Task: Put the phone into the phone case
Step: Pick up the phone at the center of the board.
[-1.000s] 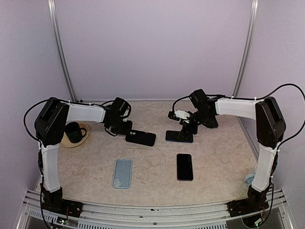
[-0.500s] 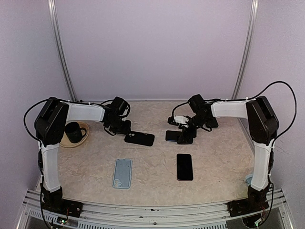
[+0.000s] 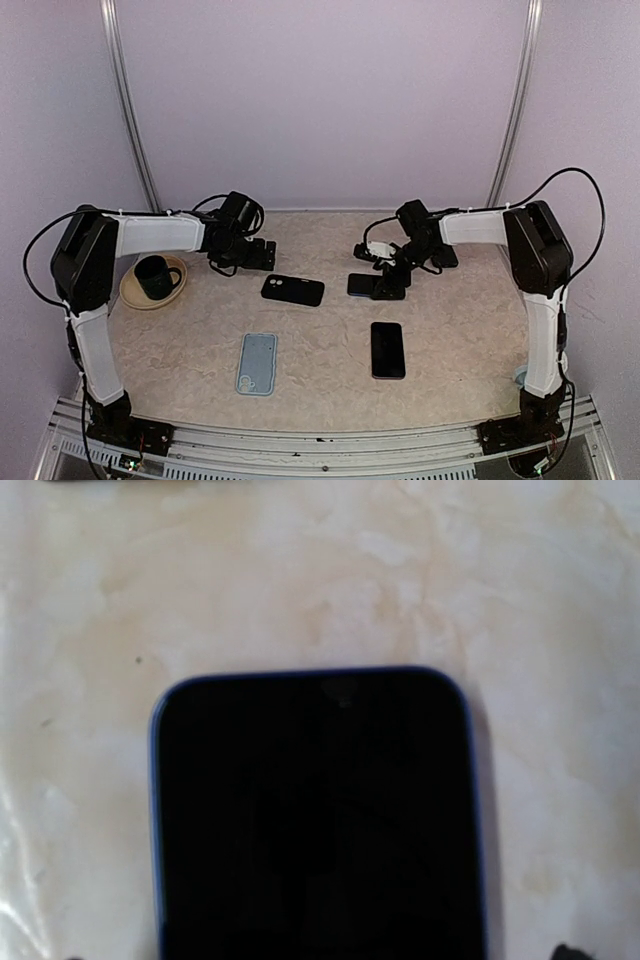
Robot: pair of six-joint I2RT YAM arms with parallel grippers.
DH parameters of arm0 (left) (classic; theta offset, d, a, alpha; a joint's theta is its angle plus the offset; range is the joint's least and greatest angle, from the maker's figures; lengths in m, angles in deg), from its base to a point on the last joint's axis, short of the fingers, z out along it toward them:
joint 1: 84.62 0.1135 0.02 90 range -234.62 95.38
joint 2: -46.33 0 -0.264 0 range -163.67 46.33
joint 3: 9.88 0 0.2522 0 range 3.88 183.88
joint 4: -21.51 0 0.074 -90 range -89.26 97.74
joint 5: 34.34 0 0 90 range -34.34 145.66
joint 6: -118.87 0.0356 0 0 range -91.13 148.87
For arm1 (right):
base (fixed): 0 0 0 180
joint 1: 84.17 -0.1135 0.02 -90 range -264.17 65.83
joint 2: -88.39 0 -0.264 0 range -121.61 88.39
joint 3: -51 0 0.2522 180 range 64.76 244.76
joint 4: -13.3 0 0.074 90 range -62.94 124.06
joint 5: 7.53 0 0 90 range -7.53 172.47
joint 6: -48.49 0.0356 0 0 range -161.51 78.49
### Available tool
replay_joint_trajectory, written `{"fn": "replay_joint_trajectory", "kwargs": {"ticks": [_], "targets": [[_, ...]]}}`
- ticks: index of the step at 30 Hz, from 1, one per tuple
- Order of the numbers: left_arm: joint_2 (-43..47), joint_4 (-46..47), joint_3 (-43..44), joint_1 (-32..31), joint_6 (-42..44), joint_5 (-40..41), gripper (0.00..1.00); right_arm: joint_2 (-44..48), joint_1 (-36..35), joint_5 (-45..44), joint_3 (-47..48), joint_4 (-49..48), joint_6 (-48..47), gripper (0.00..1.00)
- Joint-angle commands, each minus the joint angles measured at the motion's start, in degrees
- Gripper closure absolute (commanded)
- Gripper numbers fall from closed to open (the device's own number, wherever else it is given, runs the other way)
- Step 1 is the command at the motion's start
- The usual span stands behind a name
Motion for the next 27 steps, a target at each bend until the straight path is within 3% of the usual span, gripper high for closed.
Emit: {"fn": "replay_joint_trajectory", "kwargs": {"ticks": [1,9,14,22,27], "targets": [[3.65,2.39,-1.08,-0.51,-1.48,3.25,0.01,-1.99,0.36,1.45,1.7,-1.2,-1.14,0.0],[10.68,8.56,-5.38,-2.63,-2.75,17.8,0.01,-3.25,0.36,1.89,3.24,-1.28,-1.4,0.0],[18.96,26.4,-16.94,-6.07,1.2,28.09,0.01,-4.16,0.37,3.29,4.53,0.02,-1.91,0.0],[28.61,43.82,-27.42,-6.07,3.48,14.85,0.01,-5.38,0.36,4.55,5.33,0.96,-2.09,0.0],[29.74,47.86,-29.0,-5.18,2.25,11.4,0.01,-5.6,0.36,5.25,4.54,0.56,-1.67,0.0]]}}
